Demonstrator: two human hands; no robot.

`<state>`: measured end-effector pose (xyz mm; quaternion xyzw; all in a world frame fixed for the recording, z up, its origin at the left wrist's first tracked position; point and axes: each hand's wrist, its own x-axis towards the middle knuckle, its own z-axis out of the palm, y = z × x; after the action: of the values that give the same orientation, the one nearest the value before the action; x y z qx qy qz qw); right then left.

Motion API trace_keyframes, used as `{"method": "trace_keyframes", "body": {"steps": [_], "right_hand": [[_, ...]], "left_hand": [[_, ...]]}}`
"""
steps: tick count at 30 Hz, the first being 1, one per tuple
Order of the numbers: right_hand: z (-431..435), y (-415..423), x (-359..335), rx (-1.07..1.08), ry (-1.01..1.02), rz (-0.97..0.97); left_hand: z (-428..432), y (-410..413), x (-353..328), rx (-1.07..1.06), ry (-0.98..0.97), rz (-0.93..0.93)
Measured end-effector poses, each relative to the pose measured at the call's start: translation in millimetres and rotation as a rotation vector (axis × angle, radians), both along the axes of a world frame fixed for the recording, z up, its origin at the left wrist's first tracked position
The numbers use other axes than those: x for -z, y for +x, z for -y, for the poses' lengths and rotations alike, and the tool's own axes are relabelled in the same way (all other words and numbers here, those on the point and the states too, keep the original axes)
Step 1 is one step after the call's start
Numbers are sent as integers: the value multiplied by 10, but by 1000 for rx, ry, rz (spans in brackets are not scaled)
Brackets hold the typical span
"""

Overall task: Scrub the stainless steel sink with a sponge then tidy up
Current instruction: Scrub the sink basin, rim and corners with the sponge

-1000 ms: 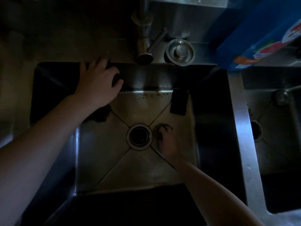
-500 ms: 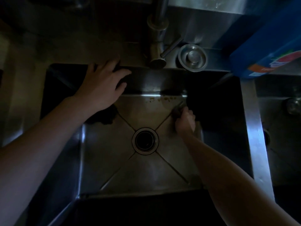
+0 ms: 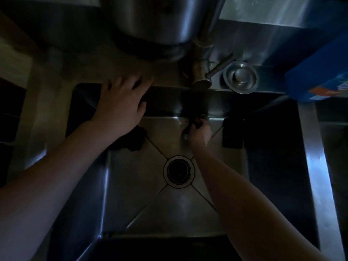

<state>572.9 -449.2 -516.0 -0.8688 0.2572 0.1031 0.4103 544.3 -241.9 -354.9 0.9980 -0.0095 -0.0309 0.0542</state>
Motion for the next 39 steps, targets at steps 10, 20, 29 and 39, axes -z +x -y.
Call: {"method": "trace_keyframes", "body": {"steps": [10,20,29,39], "right_hand": [[-602,-379,161,-1013,-388,-7],[541,-205,-129,-18,-32,22],[325,317,-509,278,33,93],[-498,23,-427,-217,138,87]], "left_hand": [[44,-4,14,-44,-48,3],[45,-5,-2,-46,-83,0],[33,3,-4,-46,-83,-1],[25,2,25,-46,-76,9]]}}
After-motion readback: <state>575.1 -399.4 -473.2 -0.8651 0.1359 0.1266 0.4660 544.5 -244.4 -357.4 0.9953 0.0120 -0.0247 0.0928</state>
